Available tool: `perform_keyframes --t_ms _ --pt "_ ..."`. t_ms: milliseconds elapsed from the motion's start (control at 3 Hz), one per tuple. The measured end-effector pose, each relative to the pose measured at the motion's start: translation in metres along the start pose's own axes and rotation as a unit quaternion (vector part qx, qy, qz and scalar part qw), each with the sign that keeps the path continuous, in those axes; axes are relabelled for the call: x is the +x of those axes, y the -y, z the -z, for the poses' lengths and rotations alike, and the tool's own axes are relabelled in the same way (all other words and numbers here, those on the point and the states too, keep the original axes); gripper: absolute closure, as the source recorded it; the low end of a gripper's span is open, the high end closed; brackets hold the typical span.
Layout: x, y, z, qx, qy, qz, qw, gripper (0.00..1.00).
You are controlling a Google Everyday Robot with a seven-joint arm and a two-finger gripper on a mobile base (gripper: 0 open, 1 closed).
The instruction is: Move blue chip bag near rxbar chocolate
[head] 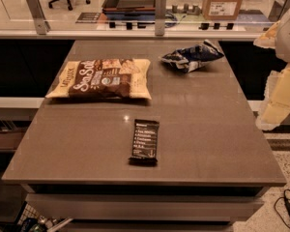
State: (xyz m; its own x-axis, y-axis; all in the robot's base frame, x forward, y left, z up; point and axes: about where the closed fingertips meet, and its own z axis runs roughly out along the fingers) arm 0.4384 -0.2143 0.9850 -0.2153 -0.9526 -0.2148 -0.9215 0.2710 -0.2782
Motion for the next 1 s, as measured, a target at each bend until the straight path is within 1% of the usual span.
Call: perform_keyframes --t_ms 333,667,1000 --pt "0.000 0.000 0.000 0.000 0.000 0.000 1.0000 0.00" --pt "0.000 0.007 0.000 0.013 0.012 -0.002 0.9998 0.00" --pt "0.005 0.031 -0.016 0.039 0.029 -0.020 0.9986 0.00"
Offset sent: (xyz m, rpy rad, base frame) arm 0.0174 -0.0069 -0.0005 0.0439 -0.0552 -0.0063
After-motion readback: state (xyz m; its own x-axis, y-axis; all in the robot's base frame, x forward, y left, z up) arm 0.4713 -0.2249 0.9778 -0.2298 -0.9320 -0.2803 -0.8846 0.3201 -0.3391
